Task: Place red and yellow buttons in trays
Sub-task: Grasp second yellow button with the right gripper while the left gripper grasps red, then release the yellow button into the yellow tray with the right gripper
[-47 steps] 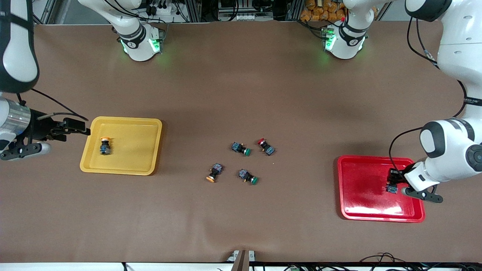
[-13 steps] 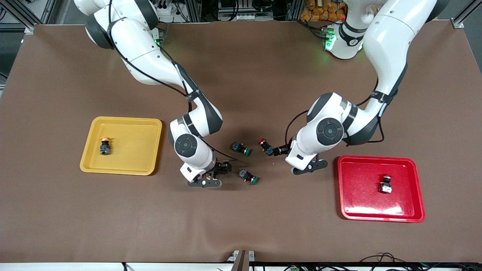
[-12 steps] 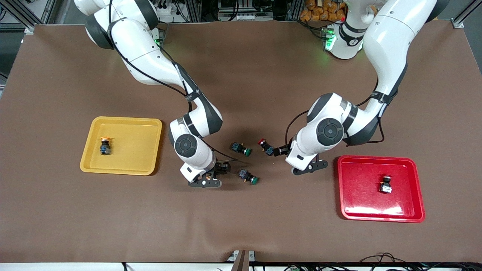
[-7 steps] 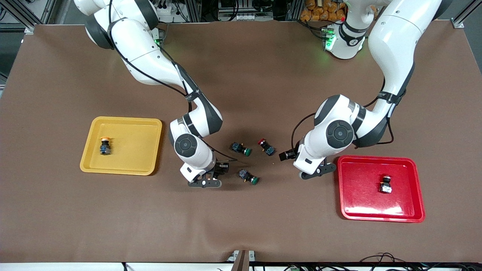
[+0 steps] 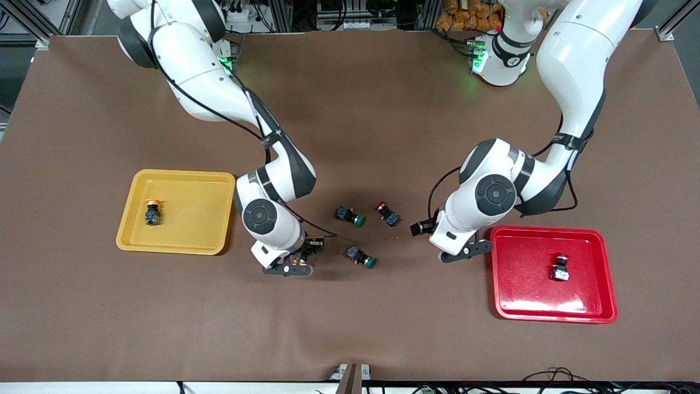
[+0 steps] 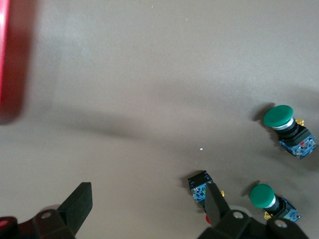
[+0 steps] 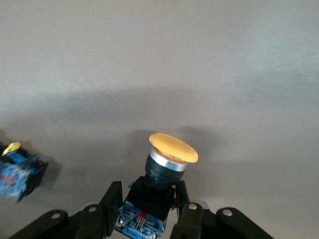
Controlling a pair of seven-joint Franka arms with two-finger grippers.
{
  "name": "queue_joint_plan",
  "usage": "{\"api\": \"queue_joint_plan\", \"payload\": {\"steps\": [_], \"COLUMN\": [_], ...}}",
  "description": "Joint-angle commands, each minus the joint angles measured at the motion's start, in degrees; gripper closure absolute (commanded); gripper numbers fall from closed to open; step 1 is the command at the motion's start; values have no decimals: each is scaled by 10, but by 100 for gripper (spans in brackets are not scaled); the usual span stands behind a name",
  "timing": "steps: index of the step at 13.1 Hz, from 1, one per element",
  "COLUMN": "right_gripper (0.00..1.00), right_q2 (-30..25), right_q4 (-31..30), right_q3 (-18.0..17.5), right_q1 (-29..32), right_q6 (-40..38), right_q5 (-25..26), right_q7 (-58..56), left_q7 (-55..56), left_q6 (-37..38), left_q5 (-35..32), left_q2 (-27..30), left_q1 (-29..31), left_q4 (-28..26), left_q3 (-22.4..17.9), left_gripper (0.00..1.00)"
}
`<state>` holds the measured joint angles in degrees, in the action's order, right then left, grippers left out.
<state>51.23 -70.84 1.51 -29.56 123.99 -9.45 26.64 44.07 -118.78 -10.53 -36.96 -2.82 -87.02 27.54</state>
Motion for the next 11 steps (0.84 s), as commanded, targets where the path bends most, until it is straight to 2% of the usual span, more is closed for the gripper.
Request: {"api": "queue_joint_plan", "payload": {"steps": [1, 3, 5, 6, 8, 11], "right_gripper": [100, 100, 100, 100, 100, 100], "right_q2": [-68, -135, -201, -233, -292, -367], "right_q4": [-8, -8, -10, -10, -15, -54], "right_q3": [-3, -2, 0, -1, 0, 1], "right_q1": [10, 10, 32, 45, 75, 133], "right_q6": [-83, -152, -235, -280, -356, -424], "right_q5": [-6, -3, -5, -5, -4, -2], "right_q7": [-2, -1, -1, -3, -40, -107], "left_q7": [-34, -58, -147, -184, -248, -246], "left_q6": [0, -43, -119, -127, -136, -159], "left_q5": [0, 0, 12, 35, 61, 165], "left_q2": [53, 93, 130, 131, 123, 100], "left_q1": [0, -2, -12, -26, -102, -180], "left_q4": [-37, -92, -154, -157, -153, -150], "left_q3": [-7, -11, -35, -51, -120, -184], "left_gripper": [0, 0, 0, 0, 0, 0]}}
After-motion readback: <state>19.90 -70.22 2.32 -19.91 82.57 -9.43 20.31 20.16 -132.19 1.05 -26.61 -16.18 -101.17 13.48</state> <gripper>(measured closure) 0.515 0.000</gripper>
